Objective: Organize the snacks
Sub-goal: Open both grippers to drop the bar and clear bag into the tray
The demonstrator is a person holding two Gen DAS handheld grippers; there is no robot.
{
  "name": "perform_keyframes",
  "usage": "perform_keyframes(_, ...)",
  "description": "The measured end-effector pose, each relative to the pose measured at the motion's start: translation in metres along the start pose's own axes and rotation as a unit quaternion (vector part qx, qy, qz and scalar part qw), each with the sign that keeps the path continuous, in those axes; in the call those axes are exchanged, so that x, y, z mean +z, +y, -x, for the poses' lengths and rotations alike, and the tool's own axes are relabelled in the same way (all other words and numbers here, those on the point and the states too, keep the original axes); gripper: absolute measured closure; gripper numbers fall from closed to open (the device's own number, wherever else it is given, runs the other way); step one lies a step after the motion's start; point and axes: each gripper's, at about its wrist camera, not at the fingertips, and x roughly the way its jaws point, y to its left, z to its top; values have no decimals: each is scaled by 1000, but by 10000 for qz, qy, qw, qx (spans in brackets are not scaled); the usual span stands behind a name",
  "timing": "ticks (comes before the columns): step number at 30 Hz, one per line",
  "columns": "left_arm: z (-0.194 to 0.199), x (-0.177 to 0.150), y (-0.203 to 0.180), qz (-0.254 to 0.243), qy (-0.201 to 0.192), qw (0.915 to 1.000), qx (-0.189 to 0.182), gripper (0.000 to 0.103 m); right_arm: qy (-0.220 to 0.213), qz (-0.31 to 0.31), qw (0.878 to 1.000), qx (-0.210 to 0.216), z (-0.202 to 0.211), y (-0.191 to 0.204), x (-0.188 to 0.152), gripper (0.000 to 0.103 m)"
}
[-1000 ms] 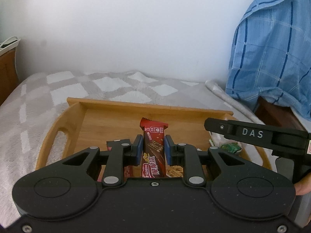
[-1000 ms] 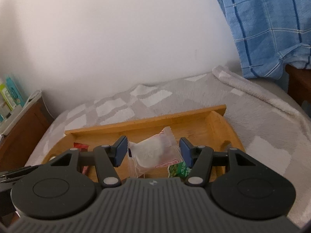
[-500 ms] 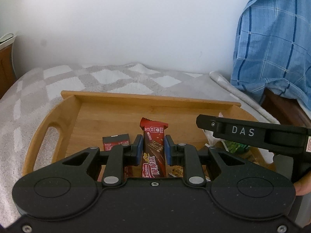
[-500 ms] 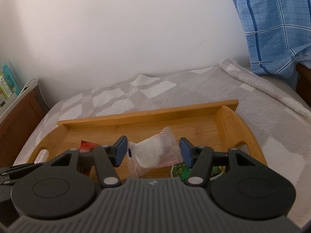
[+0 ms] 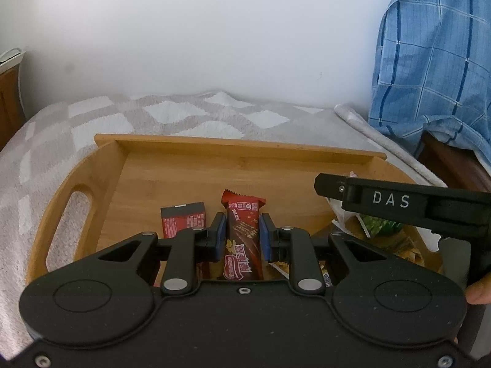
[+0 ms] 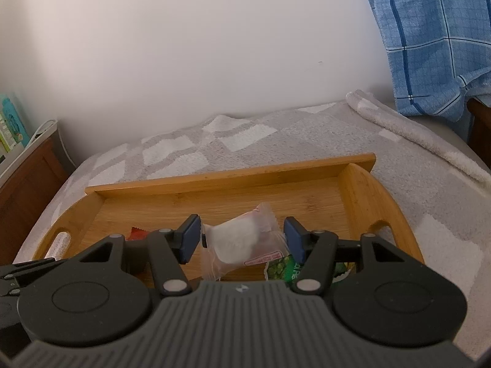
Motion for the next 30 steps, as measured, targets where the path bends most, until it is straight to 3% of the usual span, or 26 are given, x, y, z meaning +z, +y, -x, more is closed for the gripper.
perform_keyframes(21,8,4,-2,-78,-46,9999,68,81,-2,20,10000,61,3,1,-1,42)
perform_keyframes(26,22,8,1,-43,-134,9998,137,68,-101,106,9999,55,14,3,2,41)
perform_keyframes(30,34,9,1,-101,-203,9995,216,61,-189,168,9997,67,25,6,4,26)
